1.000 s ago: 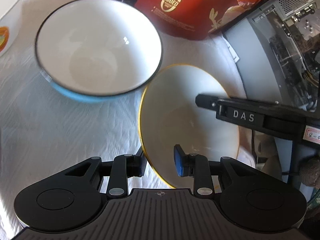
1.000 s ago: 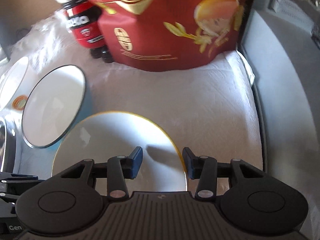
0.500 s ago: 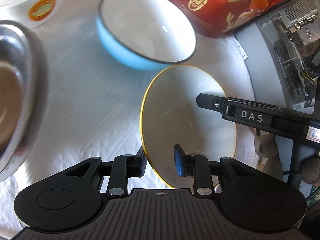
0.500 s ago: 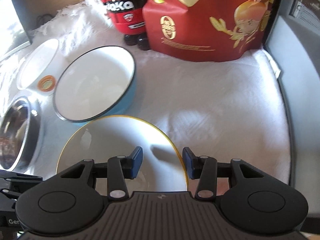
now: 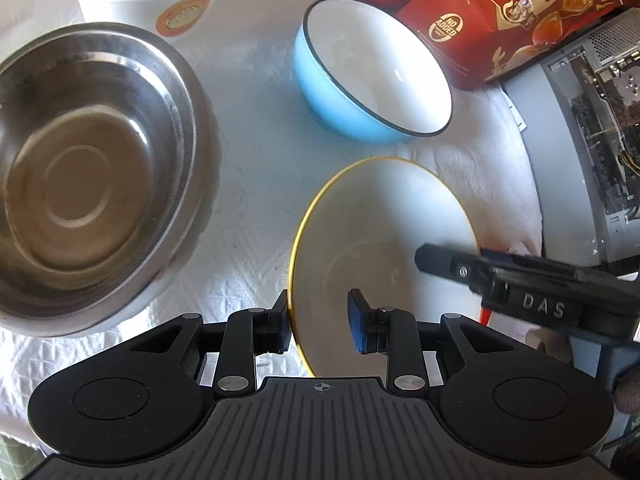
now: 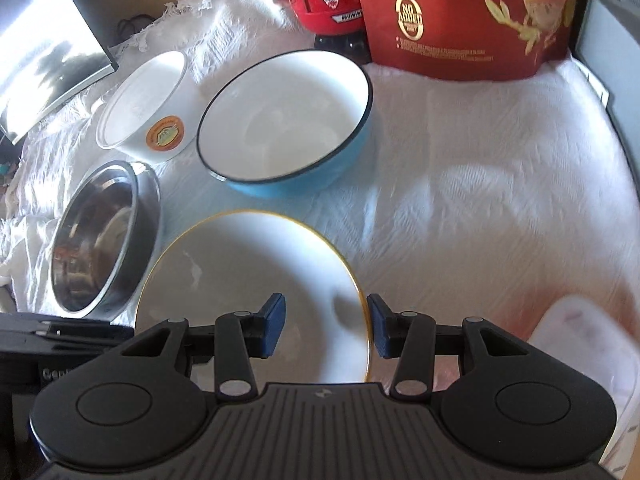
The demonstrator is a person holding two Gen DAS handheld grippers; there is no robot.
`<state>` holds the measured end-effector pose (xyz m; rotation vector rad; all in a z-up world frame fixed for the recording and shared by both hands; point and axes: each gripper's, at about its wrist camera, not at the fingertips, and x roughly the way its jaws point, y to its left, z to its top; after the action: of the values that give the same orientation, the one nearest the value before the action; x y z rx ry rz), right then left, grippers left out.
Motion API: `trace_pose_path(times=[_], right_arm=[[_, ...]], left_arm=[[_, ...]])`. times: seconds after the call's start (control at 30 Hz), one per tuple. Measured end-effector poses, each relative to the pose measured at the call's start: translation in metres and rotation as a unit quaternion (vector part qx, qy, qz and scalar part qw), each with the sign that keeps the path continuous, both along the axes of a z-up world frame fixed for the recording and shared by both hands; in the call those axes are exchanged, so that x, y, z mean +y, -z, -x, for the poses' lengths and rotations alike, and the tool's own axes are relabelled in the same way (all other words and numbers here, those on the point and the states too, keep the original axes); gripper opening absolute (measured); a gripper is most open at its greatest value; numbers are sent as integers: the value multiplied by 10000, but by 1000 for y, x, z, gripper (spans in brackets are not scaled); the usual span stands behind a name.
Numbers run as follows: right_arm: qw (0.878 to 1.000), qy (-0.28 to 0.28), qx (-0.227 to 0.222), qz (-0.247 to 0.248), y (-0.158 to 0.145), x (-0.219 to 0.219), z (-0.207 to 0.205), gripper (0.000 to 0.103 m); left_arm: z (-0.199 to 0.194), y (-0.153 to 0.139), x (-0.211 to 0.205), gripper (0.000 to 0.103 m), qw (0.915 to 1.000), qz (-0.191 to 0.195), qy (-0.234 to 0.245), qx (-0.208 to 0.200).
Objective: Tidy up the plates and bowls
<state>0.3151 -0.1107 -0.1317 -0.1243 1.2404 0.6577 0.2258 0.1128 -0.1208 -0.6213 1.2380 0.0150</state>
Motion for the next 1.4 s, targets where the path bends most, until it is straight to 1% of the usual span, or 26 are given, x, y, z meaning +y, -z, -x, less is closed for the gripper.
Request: trace_pose_path(times=[0.17,0.3,0.47,0.57,0.63,0.67,0.7,0.77,0.83,0.9,0.93,0.97,1.03,1.07,1.1,1.13,1.17,1.23,1.3,1.37,1.4], right_arm=[[9999,145,32,-8,2,-1,10,46],[9991,394,153,58,10,-1,14,46],[9974,695,71,146,13,2,18,46],[9960,870,-36,193,13,4,21,46],[9945,1007,-156,231,10,5,24,46],[9921,1225,-154,232,9,5,25,46],[9908,1313,-226,241,7,5,27,46],[9877,1508,-352,215,1,4,31,46],[9837,1715,-516,170,-8,2,35,47],[9794,1872,-739,146,-19,2,39,49],[9779,1905,-852,138,-25,3,40,51],[9768,1908,-967,137,-32,4,40,52],[9740,1922,-1189,180,-45,9,34,62],[9733,1922,-1235,206,-50,10,29,65],[9736,1889,-1270,183,-55,11,23,69],[9747,1825,-1283,139,-59,12,16,70],[9764,1713,-1313,94,-60,14,7,71],[9779,1582,-1356,192,-57,20,-10,72],[9802,1494,-1255,341,-50,27,-26,72],[9828,1334,-1233,335,-44,34,-37,73],[9829,1324,-1238,325,-42,36,-42,77]], left_arm=[[-3,0,0,31,9997,-36,204,-89],[-8,1,1,31,9993,-35,350,-97],[-15,-2,11,31,9984,31,530,-179],[-14,-10,18,31,9974,-16,654,-311],[-12,-17,26,31,9966,80,712,-411],[-12,-20,30,31,9961,100,739,-465],[-12,-24,33,31,9957,88,759,-524],[-11,-32,43,31,9948,70,776,-658],[-12,-39,52,31,9935,154,763,-828],[-17,-47,60,31,9908,278,786,-1068],[-21,-51,63,31,9895,270,763,-1201],[-27,-55,67,31,9886,230,701,-1314],[-42,-62,74,31,9891,179,519,-1366],[-49,-64,76,31,9890,161,471,-1394],[-56,-67,76,31,9881,85,453,-1469],[-63,-69,76,31,9876,-53,426,-1513],[-70,-69,76,31,9885,-186,334,-1462],[-84,-64,76,31,9903,-173,222,-1358],[-100,-57,70,31,9913,-271,281,-1255],[-114,-50,65,31,9923,-427,283,-1128],[-120,-45,63,31,9928,-473,267,-1069]])
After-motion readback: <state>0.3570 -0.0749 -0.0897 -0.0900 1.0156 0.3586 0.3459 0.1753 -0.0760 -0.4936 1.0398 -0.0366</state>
